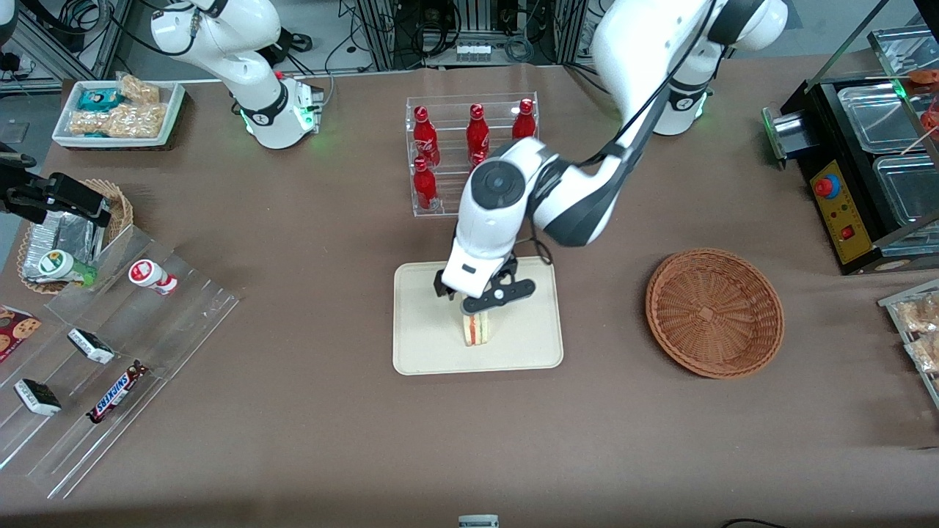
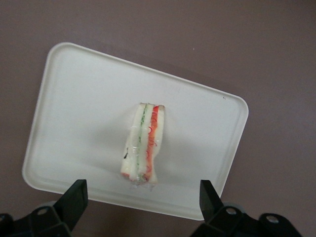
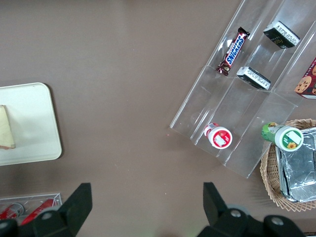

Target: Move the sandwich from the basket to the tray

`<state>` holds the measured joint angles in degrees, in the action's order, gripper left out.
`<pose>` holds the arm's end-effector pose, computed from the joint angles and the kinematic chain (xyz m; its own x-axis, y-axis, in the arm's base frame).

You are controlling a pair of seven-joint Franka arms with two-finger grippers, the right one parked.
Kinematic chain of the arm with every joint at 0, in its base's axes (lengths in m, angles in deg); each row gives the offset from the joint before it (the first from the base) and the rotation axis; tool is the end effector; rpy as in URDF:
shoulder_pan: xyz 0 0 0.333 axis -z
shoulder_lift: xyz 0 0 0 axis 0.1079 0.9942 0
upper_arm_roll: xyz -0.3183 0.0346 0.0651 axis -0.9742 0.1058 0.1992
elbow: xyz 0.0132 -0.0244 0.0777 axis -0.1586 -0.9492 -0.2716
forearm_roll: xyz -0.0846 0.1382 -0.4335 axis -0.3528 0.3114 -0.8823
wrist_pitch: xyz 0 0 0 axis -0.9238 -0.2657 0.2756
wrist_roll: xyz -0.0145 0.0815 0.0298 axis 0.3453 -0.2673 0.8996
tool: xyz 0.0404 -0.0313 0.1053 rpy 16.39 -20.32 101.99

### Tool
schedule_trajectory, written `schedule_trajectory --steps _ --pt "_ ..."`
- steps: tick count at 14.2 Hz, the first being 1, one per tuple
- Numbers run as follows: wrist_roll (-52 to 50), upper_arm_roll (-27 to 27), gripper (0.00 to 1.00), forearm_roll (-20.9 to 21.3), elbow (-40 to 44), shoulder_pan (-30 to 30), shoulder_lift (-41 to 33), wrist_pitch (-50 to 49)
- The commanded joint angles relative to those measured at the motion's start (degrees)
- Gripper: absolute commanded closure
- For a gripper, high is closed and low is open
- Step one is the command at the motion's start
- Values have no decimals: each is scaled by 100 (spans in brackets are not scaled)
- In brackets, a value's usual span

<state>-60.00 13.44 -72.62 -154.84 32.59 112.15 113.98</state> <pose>0.6086 -0.5295 0.3749 0.9512 0.3079 0.0183 0.3033 -0.9446 0.1252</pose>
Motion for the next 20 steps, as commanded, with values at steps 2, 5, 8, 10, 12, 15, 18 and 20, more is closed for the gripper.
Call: schedule_trajectory --steps 2,5,8,10,12,15,18,20 --pt "508 10 0 63 -328 -529 -515 -756" --pt "831 1 0 37 -731 -1100 -902 -810" --pt "1710 1 0 37 -1530 -1610 -1499 -863" --pt "2167 1 0 46 -1961 -1961 -1868 -872" --pt "2676 1 0 46 -2252 -2286 -2159 -1011" --pt "3625 10 0 55 -2280 -2849 -2475 -1503" --pt "4697 10 0 46 -2262 -3464 -2818 -1890" --pt "5243 10 0 46 -2236 -3702 -3020 -2101"
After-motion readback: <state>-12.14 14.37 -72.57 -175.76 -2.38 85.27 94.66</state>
